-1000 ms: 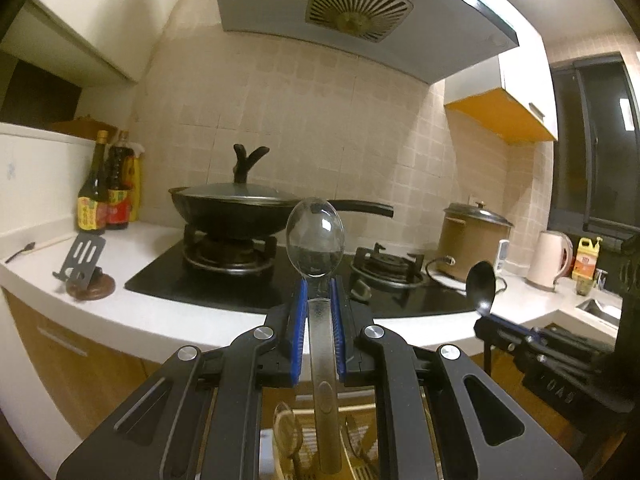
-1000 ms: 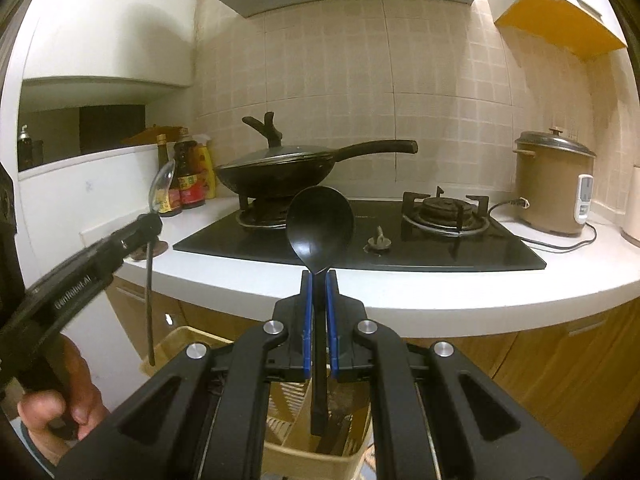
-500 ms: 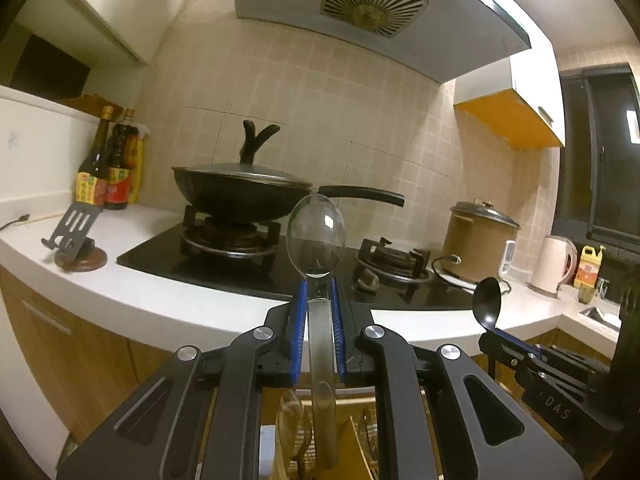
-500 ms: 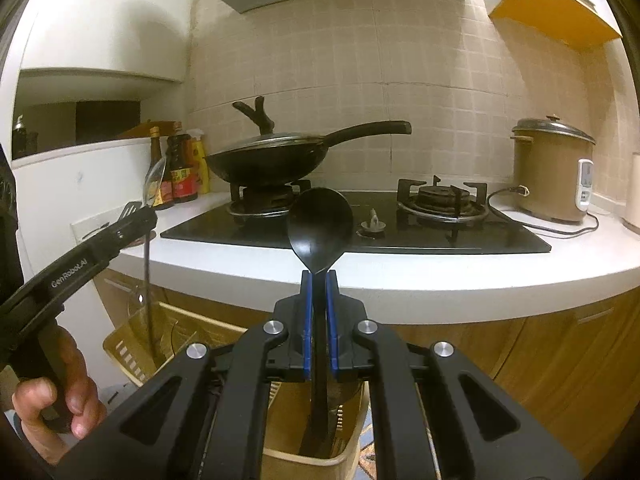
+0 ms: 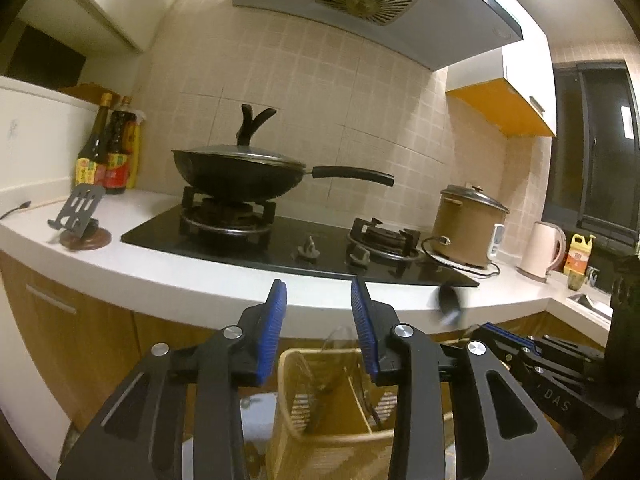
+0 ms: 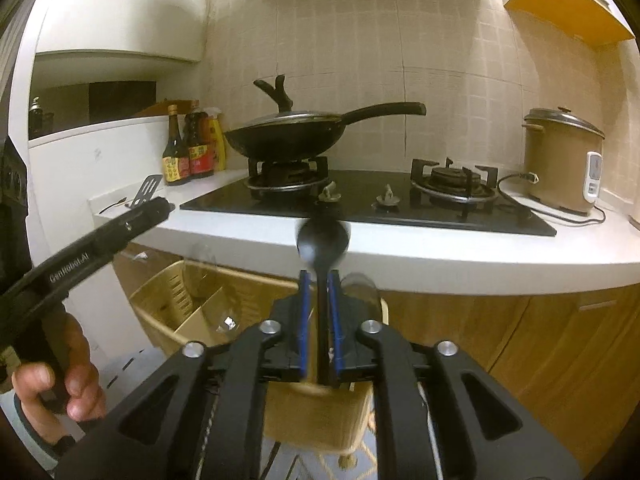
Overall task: Organize utensils
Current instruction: 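Open both grippers to drop the spoons into the caddy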
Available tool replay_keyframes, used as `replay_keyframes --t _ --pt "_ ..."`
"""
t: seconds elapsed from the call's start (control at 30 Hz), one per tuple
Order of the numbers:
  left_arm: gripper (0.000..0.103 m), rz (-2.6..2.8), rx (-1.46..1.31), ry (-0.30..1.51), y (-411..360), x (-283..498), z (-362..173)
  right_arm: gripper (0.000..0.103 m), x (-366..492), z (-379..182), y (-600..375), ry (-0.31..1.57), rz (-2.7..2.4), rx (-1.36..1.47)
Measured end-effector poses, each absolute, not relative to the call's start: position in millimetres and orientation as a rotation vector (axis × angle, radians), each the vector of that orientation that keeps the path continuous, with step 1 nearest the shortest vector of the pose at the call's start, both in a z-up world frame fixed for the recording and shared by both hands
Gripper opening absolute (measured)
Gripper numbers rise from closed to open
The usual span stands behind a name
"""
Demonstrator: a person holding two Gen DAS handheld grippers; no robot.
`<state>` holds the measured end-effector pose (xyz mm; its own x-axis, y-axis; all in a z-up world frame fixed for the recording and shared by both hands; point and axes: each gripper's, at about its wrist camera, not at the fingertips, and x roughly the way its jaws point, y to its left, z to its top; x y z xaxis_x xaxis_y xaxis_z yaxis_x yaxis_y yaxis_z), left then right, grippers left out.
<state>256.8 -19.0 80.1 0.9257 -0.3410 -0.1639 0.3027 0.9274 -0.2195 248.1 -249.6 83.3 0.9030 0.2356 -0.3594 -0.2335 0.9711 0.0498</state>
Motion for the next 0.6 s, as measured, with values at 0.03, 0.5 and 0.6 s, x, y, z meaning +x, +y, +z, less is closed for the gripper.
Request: replay_keyframes --t 0.03,0.5,0.6 --pt "0.032 -0.333 -0.194 0.205 -17 254 82 0.014 244 84 -249 0.377 0.241 0.002" --pt "0.033 -0.344 -0.238 0.250 37 185 113 0.026 172 112 -254 0.432 0.261 0.016" --pt "0.036 -0.353 -0.249 0.277 49 169 119 0.034 154 118 -253 0.455 0.268 0.015"
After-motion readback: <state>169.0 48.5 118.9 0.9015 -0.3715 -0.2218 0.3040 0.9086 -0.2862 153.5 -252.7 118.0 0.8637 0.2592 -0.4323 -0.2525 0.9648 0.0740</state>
